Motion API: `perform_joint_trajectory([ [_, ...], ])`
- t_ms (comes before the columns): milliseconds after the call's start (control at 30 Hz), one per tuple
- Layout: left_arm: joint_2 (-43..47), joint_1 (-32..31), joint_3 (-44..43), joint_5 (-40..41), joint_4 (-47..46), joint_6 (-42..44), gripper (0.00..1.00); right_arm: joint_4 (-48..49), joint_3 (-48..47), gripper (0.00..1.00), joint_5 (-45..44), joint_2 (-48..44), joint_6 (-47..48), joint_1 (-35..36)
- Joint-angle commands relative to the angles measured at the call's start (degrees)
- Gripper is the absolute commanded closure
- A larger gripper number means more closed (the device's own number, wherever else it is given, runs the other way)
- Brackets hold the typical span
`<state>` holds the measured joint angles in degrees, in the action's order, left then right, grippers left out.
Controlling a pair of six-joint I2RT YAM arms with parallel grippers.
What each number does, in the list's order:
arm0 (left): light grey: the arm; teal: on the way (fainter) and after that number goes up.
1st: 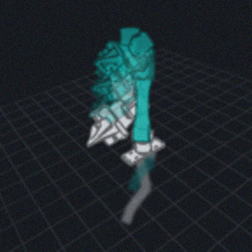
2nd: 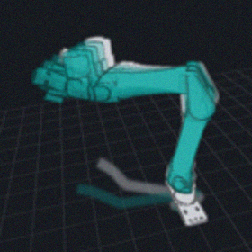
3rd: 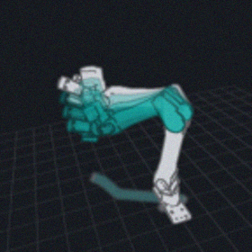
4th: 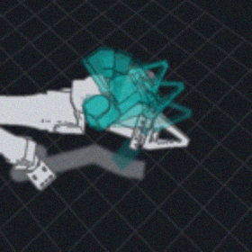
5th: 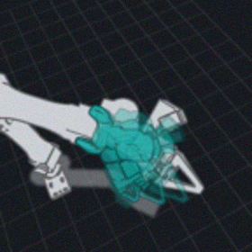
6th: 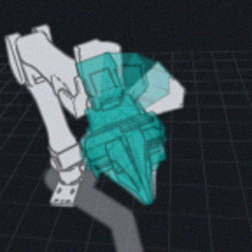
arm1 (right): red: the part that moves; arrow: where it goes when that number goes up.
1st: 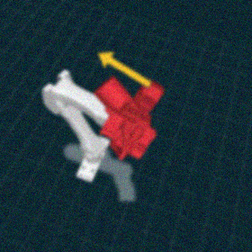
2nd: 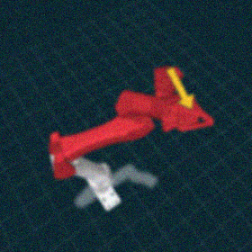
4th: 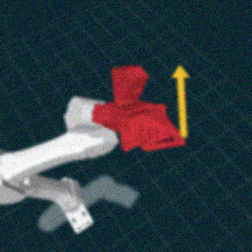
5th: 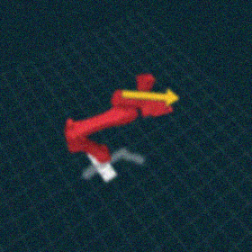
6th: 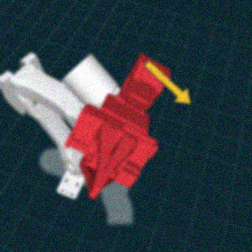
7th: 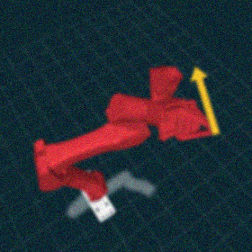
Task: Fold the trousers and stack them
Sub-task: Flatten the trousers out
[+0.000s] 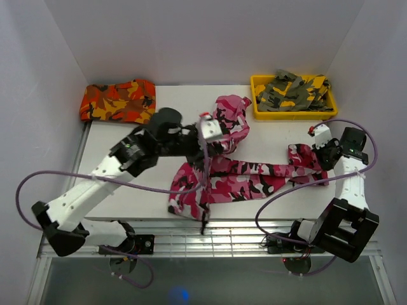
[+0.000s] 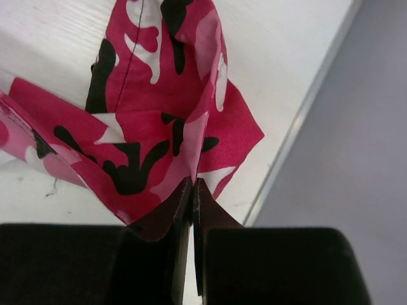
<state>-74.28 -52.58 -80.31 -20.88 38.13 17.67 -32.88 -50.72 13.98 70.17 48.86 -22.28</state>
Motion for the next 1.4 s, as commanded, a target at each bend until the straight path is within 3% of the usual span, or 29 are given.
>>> perform_joint_trajectory([
  [0,6.5,7.9,-4.7,-5.3,4.2,-6.4,1.00,-3.2,-3.5,0.92,2.0,-2.9,9.2,-4.1],
  [167,13.5,24.6,-0.2,-2.3,6.2,-10.0,1.00,-6.3,-6.1,0.92,5.7,-2.0,12.5,-4.4],
  [433,21.1,42.7,13.9,7.5,3.3,-7.4,1.00,-5.0,-7.6,0.92,6.8,6.3,9.2,-3.5],
  [500,19.1,50.4,16.1,7.3,1.5,-5.8,1.00,-4.4,-6.9,0.92,6.1,8.6,8.6,-2.3],
  [533,17.9,57.4,16.5,6.6,-0.4,-4.7,1.00,-3.7,-6.5,0.92,5.2,9.3,8.4,-1.8],
  [600,11.6,63.6,16.2,4.1,-2.4,-3.7,1.00,-3.2,-5.5,0.92,4.0,11.2,8.4,-0.7],
  [633,8.7,69.7,15.4,2.9,-4.2,-3.3,1.00,-2.8,-5.2,0.92,3.3,11.9,8.4,-0.5],
  [733,-3.5,75.8,10.4,-2.2,-6.5,-1.6,1.00,-2.4,-5.1,0.92,2.4,14.3,8.6,-0.3],
  [867,-13.3,77.3,8.4,-3.1,-9.1,4.4,0.99,-2.4,-5.7,0.92,2.0,17.3,7.5,0.8],
  [900,-14.5,77.4,8.4,-5.2,-9.6,5.2,0.93,-2.5,-5.8,0.92,2.0,17.6,7.3,1.1],
  [933,-16.4,77.6,8.3,-6.3,-9.9,5.9,0.65,-2.6,-6.1,0.92,1.8,18.1,7.0,1.5],
  [1000,-18.5,77.8,5.0,-10.4,-8.6,6.3,0.47,-4.1,-6.4,0.92,2.0,19.1,5.9,2.9],
  [1033,-20.4,78.1,3.0,-12.4,-5.3,6.9,0.29,-4.7,-6.7,0.92,2.2,19.6,5.7,3.3],
  [1100,-21.1,78.1,-0.9,-16.0,-2.1,8.5,0.27,-5.7,-7.2,0.92,2.0,20.2,5.3,3.7],
  [1133,-21.2,77.7,-4.8,-21.9,4.7,10.6,0.26,-5.9,-7.4,0.92,1.8,20.2,5.4,3.7],
  [1200,-20.1,76.0,-6.7,-23.8,12.5,17.2,0.26,-6.4,-8.7,0.92,1.6,20.3,5.7,3.7],
  [1300,-13.2,73.2,-0.1,-24.9,25.0,26.4,0.26,-7.6,-11.0,0.92,2.3,21.2,4.8,4.1],
  [1367,-6.6,68.9,8.3,-19.4,25.4,27.9,0.26,-7.6,-11.8,0.92,2.2,22.5,4.1,4.6],
])
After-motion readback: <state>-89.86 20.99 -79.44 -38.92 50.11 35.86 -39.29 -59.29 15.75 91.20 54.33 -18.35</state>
